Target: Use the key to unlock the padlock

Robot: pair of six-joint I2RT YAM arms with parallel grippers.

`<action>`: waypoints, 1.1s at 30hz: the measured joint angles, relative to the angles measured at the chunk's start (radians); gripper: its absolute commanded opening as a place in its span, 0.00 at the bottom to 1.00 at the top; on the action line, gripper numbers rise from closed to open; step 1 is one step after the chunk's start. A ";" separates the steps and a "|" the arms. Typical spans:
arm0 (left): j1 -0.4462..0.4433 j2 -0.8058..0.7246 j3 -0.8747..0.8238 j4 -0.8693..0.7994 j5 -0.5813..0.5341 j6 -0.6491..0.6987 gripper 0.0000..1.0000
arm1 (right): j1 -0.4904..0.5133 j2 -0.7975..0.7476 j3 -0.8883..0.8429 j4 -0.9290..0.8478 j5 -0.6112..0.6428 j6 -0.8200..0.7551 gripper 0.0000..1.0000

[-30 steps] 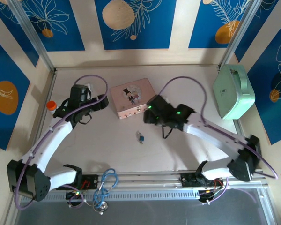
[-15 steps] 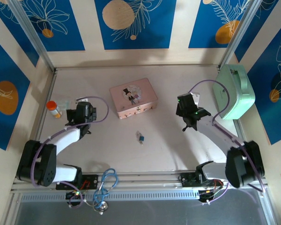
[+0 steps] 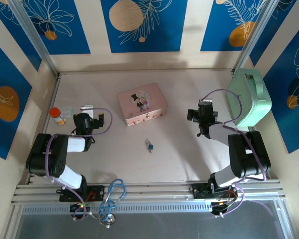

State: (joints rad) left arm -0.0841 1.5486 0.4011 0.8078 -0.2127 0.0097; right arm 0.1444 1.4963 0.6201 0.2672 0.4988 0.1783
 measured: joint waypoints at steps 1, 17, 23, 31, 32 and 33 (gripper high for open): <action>0.001 0.004 -0.006 0.007 0.018 0.000 1.00 | -0.018 0.000 -0.005 0.017 -0.038 -0.013 0.99; 0.001 0.012 -0.020 0.105 0.085 0.023 1.00 | -0.126 0.035 -0.232 0.493 -0.302 -0.041 0.99; 0.001 0.012 -0.020 0.108 0.085 0.025 1.00 | -0.117 0.035 -0.231 0.533 -0.288 -0.041 0.99; 0.001 0.012 -0.020 0.113 0.085 0.025 1.00 | -0.118 0.035 -0.231 0.534 -0.285 -0.041 0.99; 0.001 0.012 -0.020 0.112 0.086 0.025 1.00 | -0.118 0.035 -0.231 0.534 -0.285 -0.041 0.99; 0.001 0.012 -0.020 0.113 0.086 0.026 1.00 | -0.118 0.035 -0.231 0.534 -0.285 -0.041 0.99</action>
State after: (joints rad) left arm -0.0834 1.5608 0.3809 0.9203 -0.1265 0.0353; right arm 0.0261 1.5314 0.3889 0.8009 0.2134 0.1375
